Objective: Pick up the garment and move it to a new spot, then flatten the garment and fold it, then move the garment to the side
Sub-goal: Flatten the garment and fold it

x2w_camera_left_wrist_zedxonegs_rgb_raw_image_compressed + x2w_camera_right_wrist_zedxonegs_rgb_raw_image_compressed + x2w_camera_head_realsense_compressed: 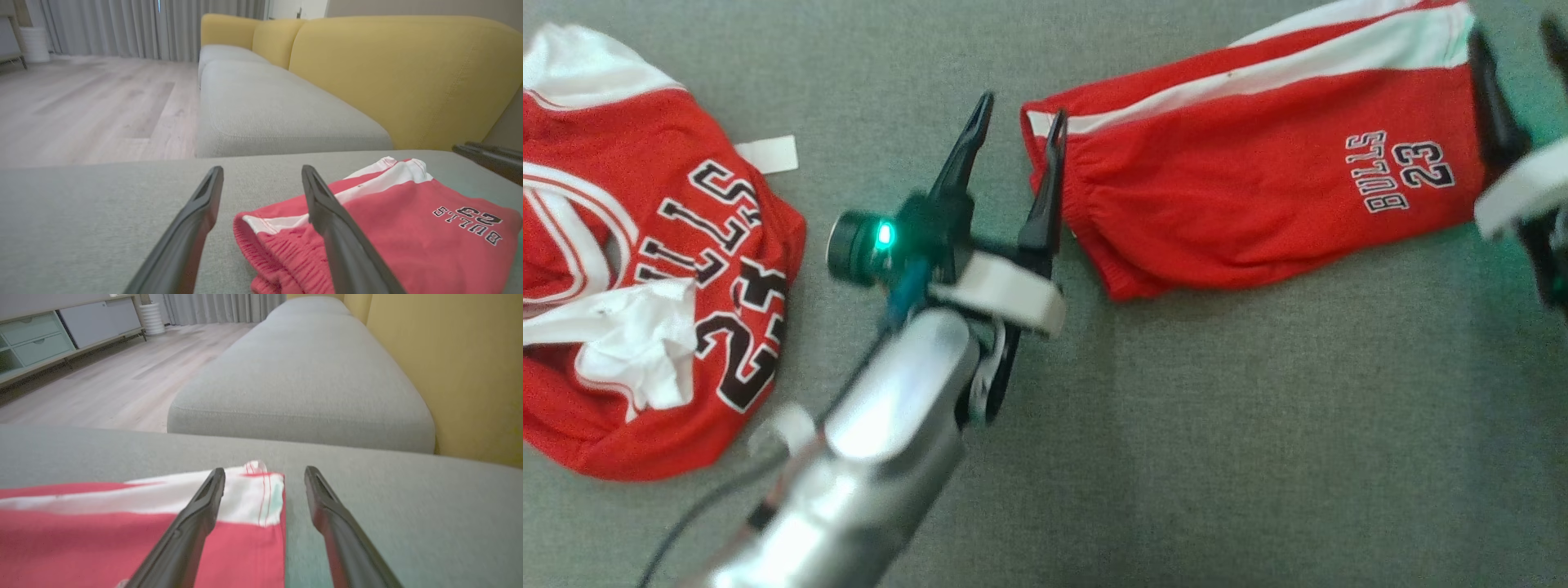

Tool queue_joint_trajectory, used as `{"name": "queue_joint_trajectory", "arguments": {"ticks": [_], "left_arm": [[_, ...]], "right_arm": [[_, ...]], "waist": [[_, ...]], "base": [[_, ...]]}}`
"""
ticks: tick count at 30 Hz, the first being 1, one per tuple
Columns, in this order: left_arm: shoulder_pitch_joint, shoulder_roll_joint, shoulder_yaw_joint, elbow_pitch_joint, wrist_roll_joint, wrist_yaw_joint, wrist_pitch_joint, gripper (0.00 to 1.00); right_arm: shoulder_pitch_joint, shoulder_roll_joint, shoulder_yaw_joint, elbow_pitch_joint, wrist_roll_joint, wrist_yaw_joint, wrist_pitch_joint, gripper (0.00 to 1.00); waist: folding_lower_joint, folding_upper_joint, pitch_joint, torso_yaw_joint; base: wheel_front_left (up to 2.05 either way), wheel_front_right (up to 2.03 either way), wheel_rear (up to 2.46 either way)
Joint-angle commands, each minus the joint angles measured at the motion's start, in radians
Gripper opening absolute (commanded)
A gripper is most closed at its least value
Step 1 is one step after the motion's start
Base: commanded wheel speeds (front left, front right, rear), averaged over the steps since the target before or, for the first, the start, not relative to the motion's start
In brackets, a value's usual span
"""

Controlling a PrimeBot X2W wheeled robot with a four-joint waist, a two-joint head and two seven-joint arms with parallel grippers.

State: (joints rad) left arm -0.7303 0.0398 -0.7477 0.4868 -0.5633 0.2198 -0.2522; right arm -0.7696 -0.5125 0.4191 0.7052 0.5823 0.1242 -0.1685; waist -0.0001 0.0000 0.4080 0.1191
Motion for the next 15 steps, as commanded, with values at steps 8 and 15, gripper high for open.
{"name": "queue_joint_trajectory", "arguments": {"ticks": [8,15], "left_arm": [[0.252,0.011,0.155,-0.288,0.261,0.081,-0.009,1.00],[0.436,0.011,0.185,-0.450,0.368,0.081,-0.009,1.00]], "right_arm": [[0.092,0.005,-0.057,0.134,0.026,0.007,0.003,1.00],[0.088,0.031,-0.101,0.291,0.075,0.007,0.073,1.00]], "waist": [[0.0001,0.0000,-0.085,0.073],[0.0001,0.0000,-0.100,0.145]], "base": [[0.00,0.00,0.00],[0.00,0.00,0.00]]}}
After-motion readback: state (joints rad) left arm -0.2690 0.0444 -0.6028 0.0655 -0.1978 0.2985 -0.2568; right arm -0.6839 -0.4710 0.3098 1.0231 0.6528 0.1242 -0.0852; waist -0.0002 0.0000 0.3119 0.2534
